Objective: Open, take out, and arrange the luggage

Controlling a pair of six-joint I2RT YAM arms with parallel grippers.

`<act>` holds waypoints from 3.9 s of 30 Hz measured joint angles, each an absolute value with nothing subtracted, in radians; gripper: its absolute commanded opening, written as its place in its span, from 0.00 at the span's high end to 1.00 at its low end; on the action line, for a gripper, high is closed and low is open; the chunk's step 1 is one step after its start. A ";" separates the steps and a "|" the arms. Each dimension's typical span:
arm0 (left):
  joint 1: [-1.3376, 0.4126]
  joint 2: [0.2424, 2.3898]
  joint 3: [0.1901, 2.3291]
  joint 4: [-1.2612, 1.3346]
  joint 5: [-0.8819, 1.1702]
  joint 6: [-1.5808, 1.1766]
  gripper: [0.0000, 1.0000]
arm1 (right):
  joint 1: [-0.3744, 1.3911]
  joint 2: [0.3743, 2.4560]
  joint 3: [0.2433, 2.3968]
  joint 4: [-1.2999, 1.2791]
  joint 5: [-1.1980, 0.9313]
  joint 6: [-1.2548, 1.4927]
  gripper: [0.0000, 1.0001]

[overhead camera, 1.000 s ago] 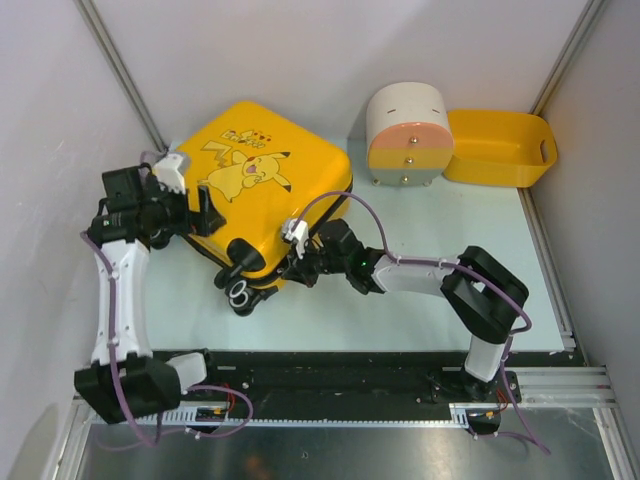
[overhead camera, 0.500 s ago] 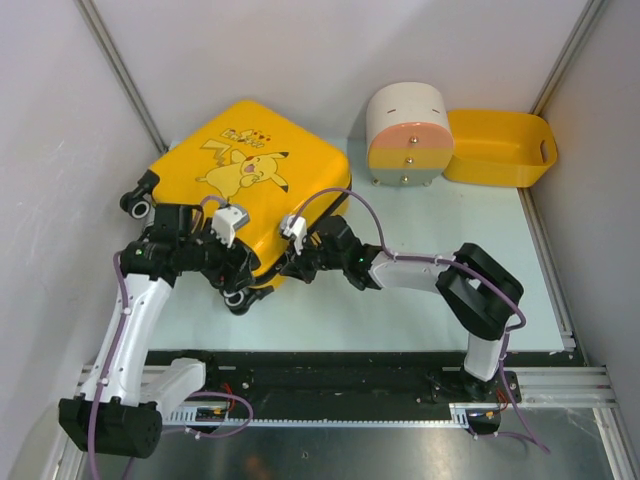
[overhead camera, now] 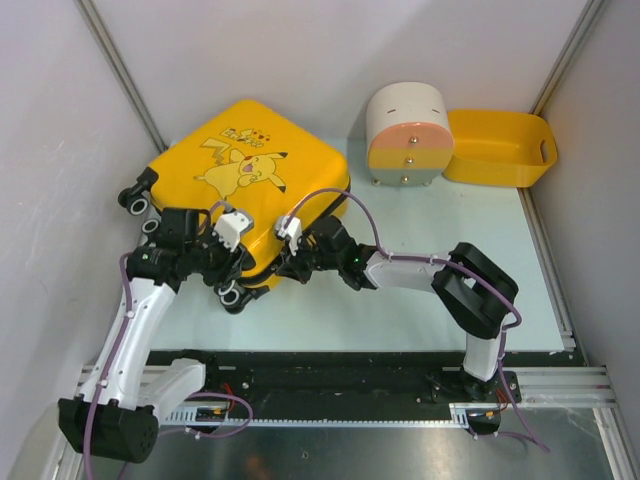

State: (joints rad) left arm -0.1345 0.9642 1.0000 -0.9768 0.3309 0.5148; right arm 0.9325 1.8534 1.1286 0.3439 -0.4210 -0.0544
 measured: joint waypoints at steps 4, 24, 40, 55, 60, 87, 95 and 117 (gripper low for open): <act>-0.133 0.926 0.966 -0.942 0.325 0.529 1.00 | 0.916 1.853 1.139 0.318 -0.440 -0.067 1.00; 0.211 0.842 0.910 -0.985 0.431 0.986 1.00 | 0.413 1.823 1.144 0.262 -0.567 -0.406 1.00; 0.241 0.908 0.949 -1.019 0.453 1.051 0.78 | 0.356 2.019 1.261 0.466 -0.782 -0.522 1.00; 0.271 1.052 1.460 -1.044 0.629 0.710 0.00 | 0.372 2.051 1.295 0.482 -0.776 -0.533 1.00; 0.270 1.242 1.587 -0.818 0.599 0.425 0.00 | 0.372 2.051 1.296 0.480 -0.776 -0.532 1.00; 0.213 2.328 2.332 -0.384 0.434 -0.300 0.09 | 0.373 2.050 1.298 0.472 -0.783 -0.533 1.00; 0.202 2.262 2.149 -0.196 0.662 -0.264 0.18 | 0.377 1.975 1.290 0.274 -0.829 -0.632 1.00; 0.210 1.440 1.474 -0.541 0.615 0.002 0.00 | 0.521 1.513 0.901 -0.142 -0.908 -0.707 1.00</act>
State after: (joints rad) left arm 0.2096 1.4403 1.4742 -0.5411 0.6147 0.0021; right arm 0.5209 1.5127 0.9012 -0.1421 -0.9081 -0.7071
